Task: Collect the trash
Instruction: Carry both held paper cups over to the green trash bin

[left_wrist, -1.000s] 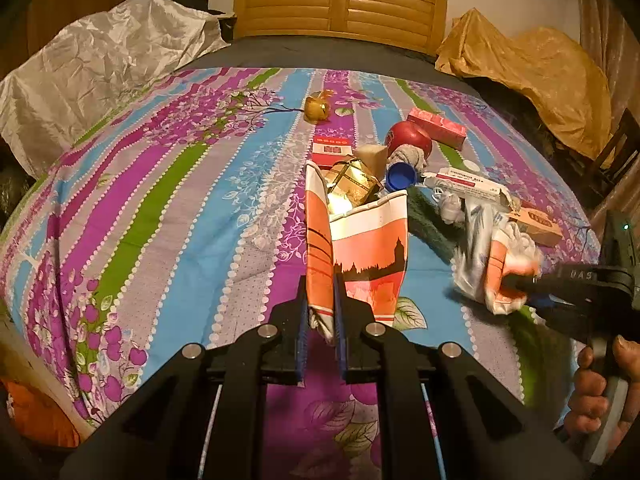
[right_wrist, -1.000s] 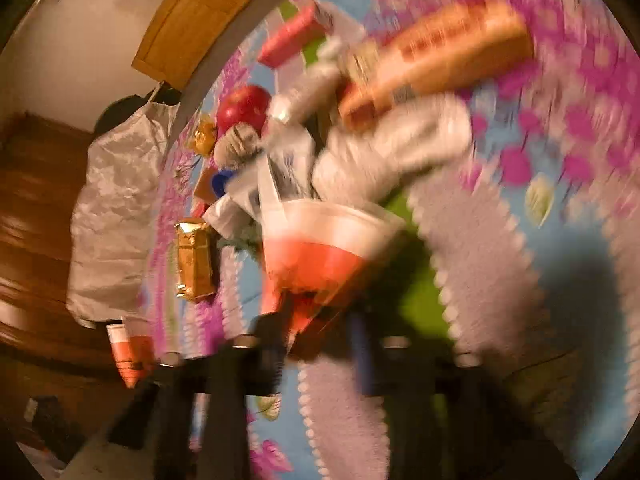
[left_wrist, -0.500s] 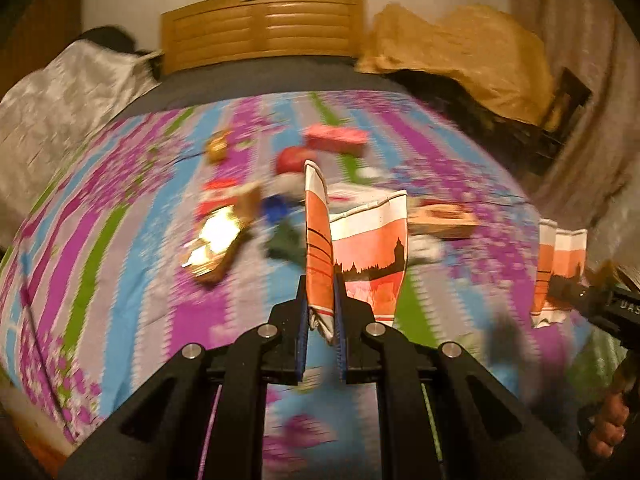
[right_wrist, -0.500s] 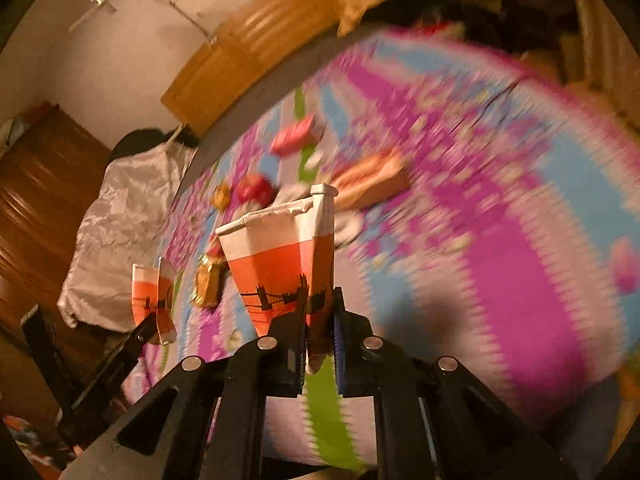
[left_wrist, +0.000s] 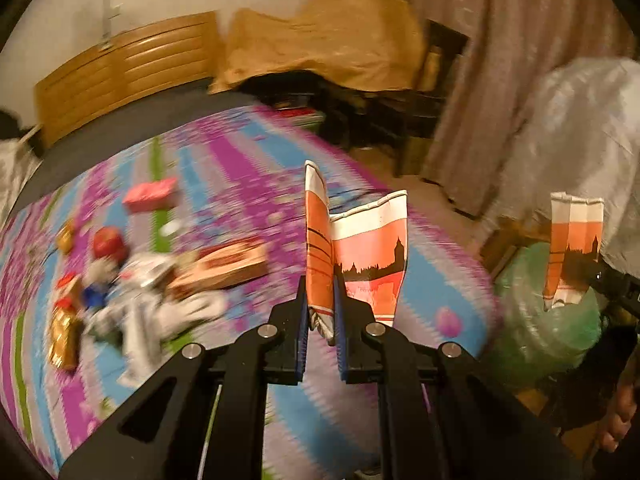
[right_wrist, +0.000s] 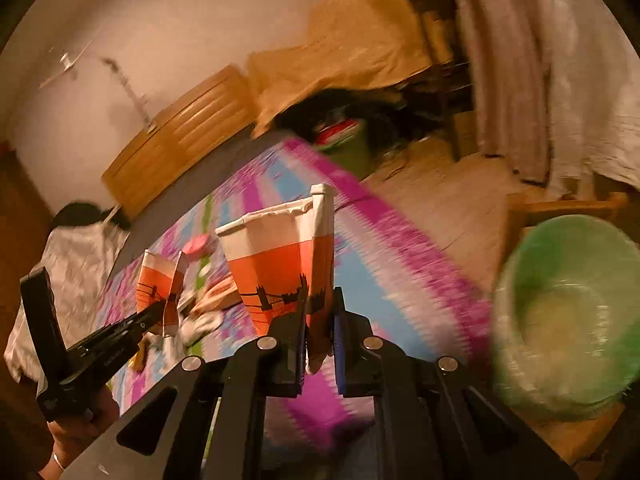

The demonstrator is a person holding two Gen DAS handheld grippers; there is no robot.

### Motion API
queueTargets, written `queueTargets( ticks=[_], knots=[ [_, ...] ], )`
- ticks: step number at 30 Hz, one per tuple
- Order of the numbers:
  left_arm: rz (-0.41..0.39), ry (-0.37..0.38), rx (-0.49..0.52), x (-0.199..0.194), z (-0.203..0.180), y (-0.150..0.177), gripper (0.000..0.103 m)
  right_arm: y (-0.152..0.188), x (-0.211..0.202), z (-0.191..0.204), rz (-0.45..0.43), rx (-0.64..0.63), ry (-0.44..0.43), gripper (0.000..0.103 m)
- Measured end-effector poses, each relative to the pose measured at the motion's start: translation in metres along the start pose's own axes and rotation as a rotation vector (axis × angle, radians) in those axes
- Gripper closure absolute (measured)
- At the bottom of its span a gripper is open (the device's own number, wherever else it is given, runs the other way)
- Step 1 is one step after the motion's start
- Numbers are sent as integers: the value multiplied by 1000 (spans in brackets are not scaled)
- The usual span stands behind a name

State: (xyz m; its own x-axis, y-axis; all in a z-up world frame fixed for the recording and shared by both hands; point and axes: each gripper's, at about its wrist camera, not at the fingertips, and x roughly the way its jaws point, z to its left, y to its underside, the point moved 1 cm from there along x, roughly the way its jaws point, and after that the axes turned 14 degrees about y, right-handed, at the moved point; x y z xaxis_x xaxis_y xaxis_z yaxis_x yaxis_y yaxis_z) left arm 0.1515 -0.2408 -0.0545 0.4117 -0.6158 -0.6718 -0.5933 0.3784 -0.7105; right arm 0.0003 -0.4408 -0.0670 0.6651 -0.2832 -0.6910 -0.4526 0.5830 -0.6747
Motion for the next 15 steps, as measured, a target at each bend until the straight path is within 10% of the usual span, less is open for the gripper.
queueTargets(
  ticks=[15],
  knots=[
    [89,213,309,102,-172,-31,93,-32,-24,-183,-37,67,430,91]
  ],
)
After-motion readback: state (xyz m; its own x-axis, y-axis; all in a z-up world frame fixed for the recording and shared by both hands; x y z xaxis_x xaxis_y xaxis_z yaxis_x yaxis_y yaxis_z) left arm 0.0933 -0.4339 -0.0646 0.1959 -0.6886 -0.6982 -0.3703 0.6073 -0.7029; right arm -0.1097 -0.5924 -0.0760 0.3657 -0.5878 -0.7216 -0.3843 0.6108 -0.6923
